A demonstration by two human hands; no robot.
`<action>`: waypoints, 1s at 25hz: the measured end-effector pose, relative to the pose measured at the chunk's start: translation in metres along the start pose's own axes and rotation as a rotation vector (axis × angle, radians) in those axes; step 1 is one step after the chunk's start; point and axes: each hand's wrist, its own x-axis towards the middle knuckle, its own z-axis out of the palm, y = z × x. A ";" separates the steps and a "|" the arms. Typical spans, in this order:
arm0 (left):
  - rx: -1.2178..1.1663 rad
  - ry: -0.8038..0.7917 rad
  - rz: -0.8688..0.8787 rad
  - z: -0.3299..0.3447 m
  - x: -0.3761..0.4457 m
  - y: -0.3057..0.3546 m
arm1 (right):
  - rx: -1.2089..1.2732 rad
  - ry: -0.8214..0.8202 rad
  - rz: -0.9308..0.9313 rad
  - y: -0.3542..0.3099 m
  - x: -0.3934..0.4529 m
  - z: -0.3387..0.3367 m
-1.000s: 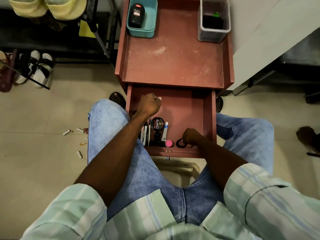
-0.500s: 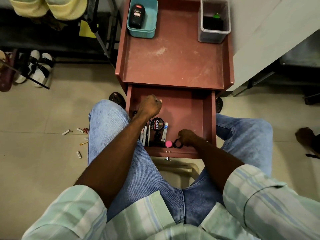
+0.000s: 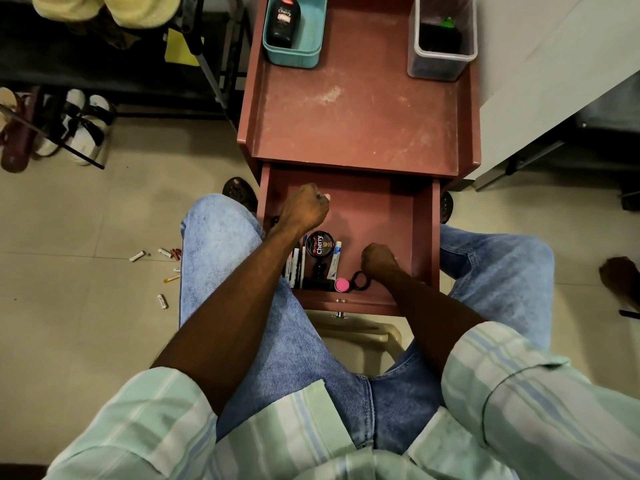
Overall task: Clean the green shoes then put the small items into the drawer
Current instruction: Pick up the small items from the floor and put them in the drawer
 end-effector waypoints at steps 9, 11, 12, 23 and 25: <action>-0.008 0.021 -0.017 -0.001 0.001 -0.003 | -0.098 0.133 0.006 -0.002 -0.010 0.009; 0.002 0.012 -0.016 -0.001 0.001 -0.002 | -0.041 0.167 0.025 -0.004 -0.005 0.007; 0.003 0.006 -0.017 -0.001 0.000 -0.002 | -0.040 0.139 0.015 -0.008 -0.006 0.005; 0.000 -0.023 -0.021 -0.002 -0.003 0.001 | -0.011 -0.007 -0.153 -0.011 -0.002 0.010; -0.004 -0.030 -0.033 -0.002 -0.003 0.000 | -0.041 -0.017 -0.187 -0.008 0.001 0.008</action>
